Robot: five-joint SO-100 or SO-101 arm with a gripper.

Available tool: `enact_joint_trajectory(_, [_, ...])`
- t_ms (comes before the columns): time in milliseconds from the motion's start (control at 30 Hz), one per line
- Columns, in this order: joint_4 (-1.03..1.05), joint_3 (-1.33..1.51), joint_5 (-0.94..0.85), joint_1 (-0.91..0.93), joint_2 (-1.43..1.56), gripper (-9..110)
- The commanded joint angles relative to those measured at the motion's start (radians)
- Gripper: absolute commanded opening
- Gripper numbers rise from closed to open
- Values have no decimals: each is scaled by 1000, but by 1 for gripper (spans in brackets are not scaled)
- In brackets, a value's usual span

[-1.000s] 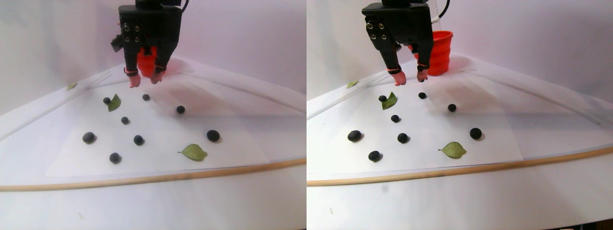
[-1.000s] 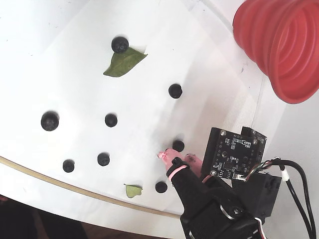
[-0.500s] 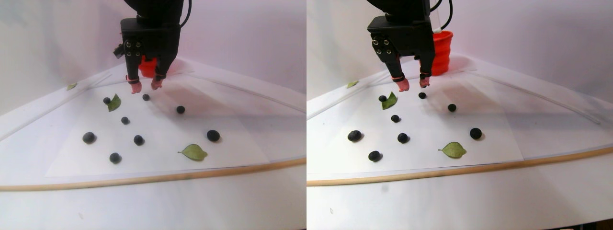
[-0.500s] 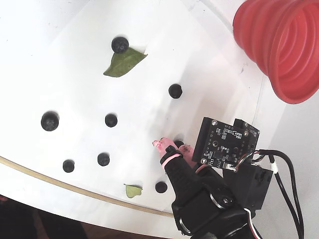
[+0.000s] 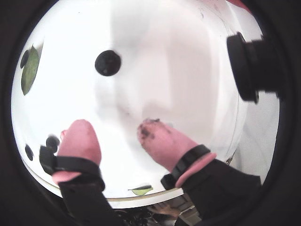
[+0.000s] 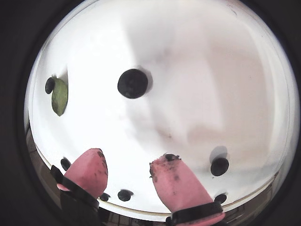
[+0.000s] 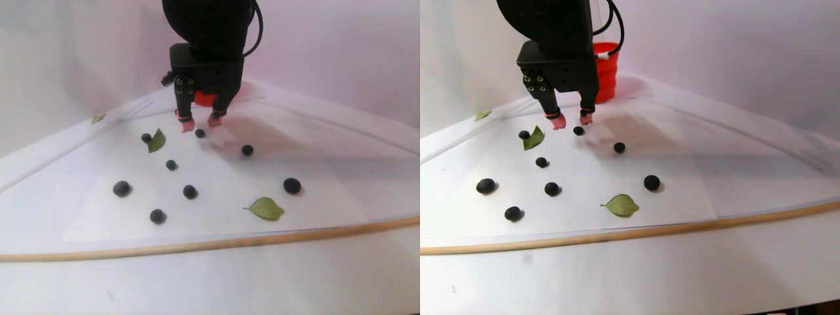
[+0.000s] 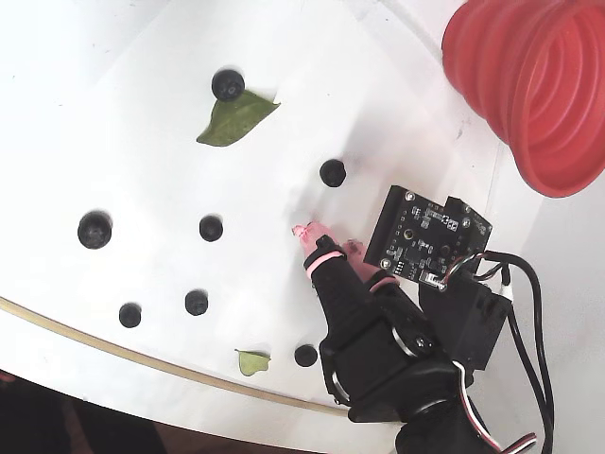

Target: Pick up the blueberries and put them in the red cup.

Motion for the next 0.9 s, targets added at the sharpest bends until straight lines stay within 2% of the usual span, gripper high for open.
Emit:
enact_joint_trajectory(0, [-31,-17,14,-25,2,20])
enact_joint_trajectory(867, [-149,-163,8,-25,-206,20])
